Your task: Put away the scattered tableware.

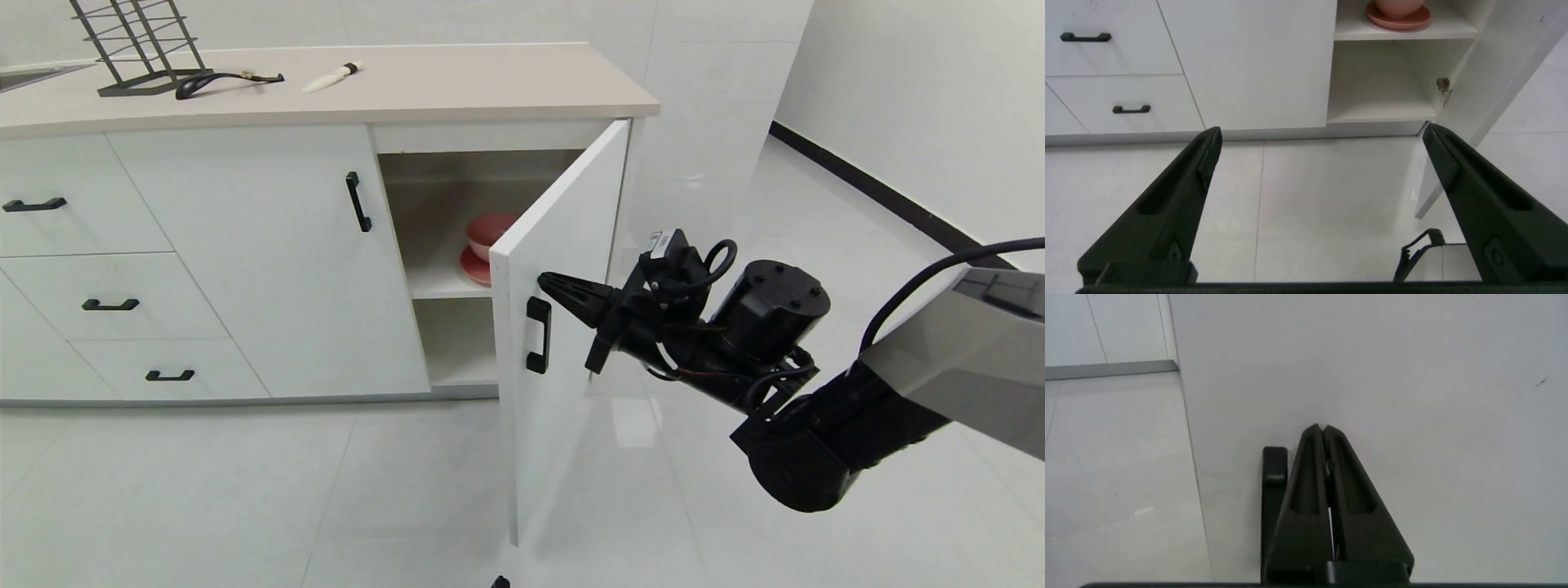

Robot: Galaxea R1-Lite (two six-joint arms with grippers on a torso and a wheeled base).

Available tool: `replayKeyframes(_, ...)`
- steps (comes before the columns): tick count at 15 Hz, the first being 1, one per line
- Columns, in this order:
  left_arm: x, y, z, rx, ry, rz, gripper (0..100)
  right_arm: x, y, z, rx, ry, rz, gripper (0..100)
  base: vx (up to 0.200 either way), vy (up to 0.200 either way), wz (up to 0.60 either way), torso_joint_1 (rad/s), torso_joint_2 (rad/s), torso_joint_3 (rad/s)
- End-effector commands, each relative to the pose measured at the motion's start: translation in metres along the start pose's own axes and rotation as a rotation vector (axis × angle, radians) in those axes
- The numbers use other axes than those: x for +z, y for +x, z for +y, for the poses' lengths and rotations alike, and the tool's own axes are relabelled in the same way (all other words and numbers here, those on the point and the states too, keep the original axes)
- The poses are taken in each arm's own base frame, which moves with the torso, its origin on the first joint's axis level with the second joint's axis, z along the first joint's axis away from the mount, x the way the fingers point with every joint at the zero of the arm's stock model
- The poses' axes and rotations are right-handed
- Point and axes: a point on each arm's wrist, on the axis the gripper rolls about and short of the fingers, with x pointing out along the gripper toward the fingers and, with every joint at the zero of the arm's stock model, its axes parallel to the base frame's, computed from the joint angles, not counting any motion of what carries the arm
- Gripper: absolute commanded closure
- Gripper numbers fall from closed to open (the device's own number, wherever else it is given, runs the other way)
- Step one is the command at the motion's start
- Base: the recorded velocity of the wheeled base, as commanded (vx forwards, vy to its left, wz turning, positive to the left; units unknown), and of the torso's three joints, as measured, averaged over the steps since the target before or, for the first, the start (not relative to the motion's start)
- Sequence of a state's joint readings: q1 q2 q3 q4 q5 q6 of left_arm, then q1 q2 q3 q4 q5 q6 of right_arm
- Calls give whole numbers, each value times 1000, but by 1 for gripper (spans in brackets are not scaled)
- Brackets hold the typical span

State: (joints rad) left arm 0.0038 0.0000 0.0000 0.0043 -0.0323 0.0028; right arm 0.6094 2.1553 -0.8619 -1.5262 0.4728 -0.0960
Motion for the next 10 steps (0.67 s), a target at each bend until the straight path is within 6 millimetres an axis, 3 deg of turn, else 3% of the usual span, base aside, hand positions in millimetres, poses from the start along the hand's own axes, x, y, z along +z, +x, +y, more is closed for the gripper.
replayKeyframes(1, 0, 0, 0, 1, 0, 2, 0, -5, 6, 1, 7, 0, -3, 100, 0, 0, 0, 0, 0, 0)
replayKeyframes(10, 0, 0, 0, 1, 0, 2, 0, -17, 39, 5, 41, -18, -66, 100, 0, 0, 0, 0, 0, 0)
